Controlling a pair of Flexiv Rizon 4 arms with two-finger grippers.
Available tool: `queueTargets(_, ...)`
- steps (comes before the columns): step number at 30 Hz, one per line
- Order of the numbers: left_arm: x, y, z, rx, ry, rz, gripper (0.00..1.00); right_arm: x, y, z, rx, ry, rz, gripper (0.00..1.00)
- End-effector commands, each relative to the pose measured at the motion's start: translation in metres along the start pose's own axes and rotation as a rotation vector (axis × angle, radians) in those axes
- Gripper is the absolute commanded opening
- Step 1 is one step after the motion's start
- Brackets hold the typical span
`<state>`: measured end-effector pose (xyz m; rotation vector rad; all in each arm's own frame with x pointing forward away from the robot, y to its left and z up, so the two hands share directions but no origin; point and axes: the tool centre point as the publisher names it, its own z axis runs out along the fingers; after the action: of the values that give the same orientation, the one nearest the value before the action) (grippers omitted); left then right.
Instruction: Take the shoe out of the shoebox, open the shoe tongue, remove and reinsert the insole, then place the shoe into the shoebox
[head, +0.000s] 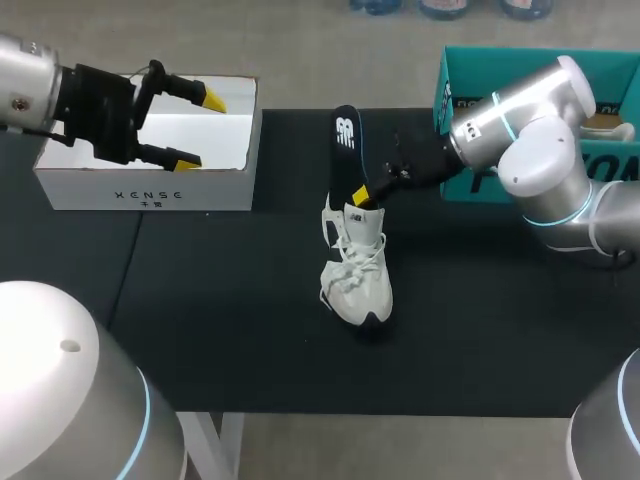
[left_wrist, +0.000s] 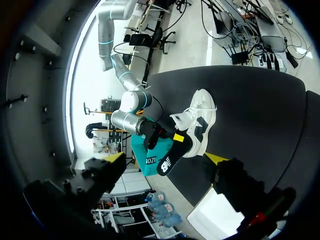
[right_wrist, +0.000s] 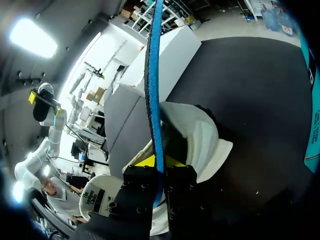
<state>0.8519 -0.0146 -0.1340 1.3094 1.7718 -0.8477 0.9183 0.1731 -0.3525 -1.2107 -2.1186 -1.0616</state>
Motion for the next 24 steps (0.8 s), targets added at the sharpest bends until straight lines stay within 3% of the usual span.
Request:
queueTargets(1,0.000,0.001,0.001,0.001,0.001,0.001,1.00,0.004,-0.004,0.001,0.032,0.003,0.003,0.00)
queueTargets(4,0.000,0.001,0.001,0.001,0.001,0.001,1.00,0.006,-0.002,0.000,0.032,0.009,0.005,0.00)
queueTargets(5,0.000,0.001,0.001,0.001,0.001,0.001,1.00,0.006,0.002,-0.002,0.019,0.008,0.007,0.35)
queueTargets(6,0.000,0.001,0.001,0.001,0.001,0.001,1.00,0.009,0.005,-0.004,0.006,0.008,0.006,0.54)
queueTargets(7,0.000,0.001,0.001,0.001,0.001,0.001,1.00,0.010,0.009,-0.006,-0.005,0.006,0.003,0.57)
queueTargets(12,0.000,0.001,0.001,0.001,0.001,0.001,1.00,0.008,0.028,-0.012,-0.033,-0.021,-0.012,0.32)
queueTargets(13,0.000,0.001,0.001,0.001,0.001,0.001,1.00,0.008,0.030,-0.013,-0.037,-0.025,-0.013,0.20)
queueTargets(14,0.000,0.001,0.001,0.001,0.001,0.001,1.00,0.008,0.032,-0.014,-0.043,-0.030,-0.016,0.00)
queueTargets(24,0.000,0.001,0.001,0.001,0.001,0.001,1.00,0.004,0.020,-0.013,-0.050,-0.059,0.022,0.00)
